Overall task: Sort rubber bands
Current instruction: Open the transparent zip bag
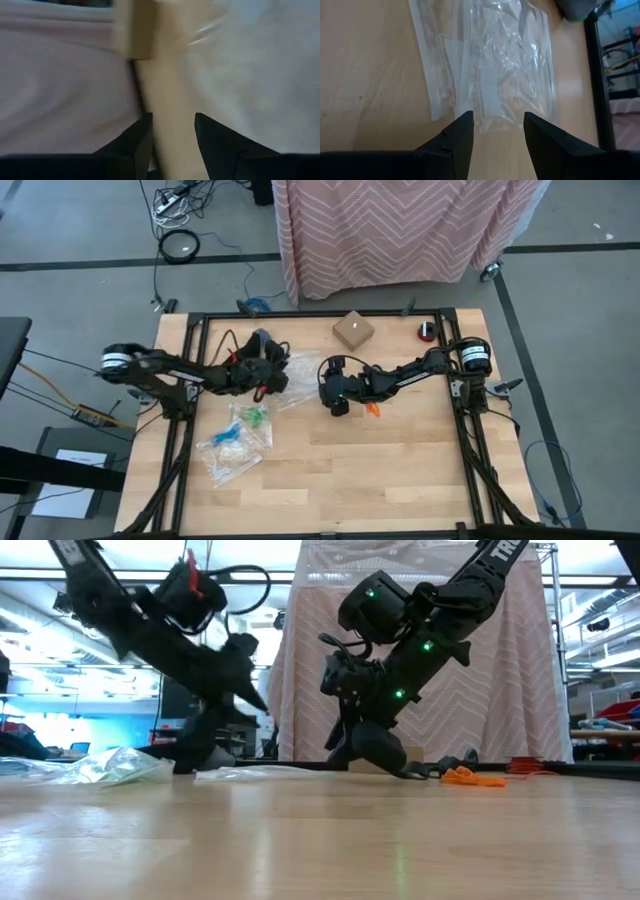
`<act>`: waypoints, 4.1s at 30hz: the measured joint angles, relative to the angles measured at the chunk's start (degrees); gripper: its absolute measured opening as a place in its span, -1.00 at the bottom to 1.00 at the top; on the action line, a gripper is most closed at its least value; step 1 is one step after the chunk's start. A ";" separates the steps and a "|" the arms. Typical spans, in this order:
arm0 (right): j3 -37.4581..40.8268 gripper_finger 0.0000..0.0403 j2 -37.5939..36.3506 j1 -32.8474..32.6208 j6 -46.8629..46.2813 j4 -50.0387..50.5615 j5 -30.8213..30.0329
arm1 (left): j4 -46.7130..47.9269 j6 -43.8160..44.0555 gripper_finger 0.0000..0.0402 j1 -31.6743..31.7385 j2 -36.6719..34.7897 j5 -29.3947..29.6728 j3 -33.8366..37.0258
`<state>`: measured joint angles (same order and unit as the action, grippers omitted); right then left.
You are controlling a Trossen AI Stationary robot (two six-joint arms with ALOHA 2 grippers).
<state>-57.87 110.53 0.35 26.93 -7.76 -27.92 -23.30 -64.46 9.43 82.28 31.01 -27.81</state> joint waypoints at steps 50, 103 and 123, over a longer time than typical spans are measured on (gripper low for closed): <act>0.00 -0.21 -0.01 0.05 -7.49 1.05 8.41 | 23.50 6.59 -0.22 -8.70 6.52 -10.97 -7.55; 0.00 -0.70 -0.03 0.63 -19.89 0.64 9.69 | 0.26 16.85 -0.97 -4.96 17.30 -9.87 -7.65; -1.24 -0.71 -7.96 -5.14 -17.41 8.60 -14.15 | 11.95 26.97 -1.00 -8.05 0.49 3.51 -7.43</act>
<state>-59.10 102.56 -4.78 9.52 0.84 -42.07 -11.35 -37.50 1.39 82.77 34.52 -35.24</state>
